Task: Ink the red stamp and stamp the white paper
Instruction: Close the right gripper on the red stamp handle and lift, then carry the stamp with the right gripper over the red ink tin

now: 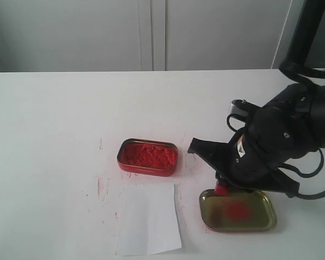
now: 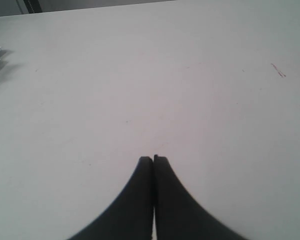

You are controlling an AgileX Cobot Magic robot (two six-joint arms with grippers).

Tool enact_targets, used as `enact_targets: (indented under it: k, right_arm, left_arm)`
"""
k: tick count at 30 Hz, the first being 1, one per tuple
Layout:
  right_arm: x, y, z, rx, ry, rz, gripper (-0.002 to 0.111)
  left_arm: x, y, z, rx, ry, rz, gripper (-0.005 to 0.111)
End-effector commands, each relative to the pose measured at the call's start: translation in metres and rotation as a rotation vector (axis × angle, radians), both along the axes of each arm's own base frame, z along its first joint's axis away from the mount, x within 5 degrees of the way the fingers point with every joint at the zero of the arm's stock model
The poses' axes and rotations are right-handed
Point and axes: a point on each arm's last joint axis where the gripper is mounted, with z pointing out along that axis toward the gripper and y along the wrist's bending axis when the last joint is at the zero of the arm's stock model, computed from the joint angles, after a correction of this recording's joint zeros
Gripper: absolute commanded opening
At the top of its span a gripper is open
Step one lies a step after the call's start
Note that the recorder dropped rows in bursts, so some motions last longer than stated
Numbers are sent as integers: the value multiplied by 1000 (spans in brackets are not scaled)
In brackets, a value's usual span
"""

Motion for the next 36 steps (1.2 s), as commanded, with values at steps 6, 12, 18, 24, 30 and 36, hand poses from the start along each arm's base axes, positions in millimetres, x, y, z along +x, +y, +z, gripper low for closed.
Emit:
enact_targets:
  k: [6,12,18,24,30,36]
  right_arm:
    - [22,15,24,-48,-92,176,0]
    - [40,27,31,-95,-78,232,0]
    - [54,51,31,-95,-92,279,0]
    - [69,73,17,-102,-84,307,0]
    - [79,91,4,-125,-84,341,0]
    - [86,102,-4,-137,-82,357,0]
  left_arm:
    - [0,0,0,-9,-3,-5,0]
    - [0,0,0,-9,-3,-5,0]
    - [0,0,0,-9,-3,-5,0]
    - [0,0,0,-9,-3,-5,0]
    - [0,0,0,-9,-3,-5,0]
    - [0,0,0,-9,-3,-5,0]
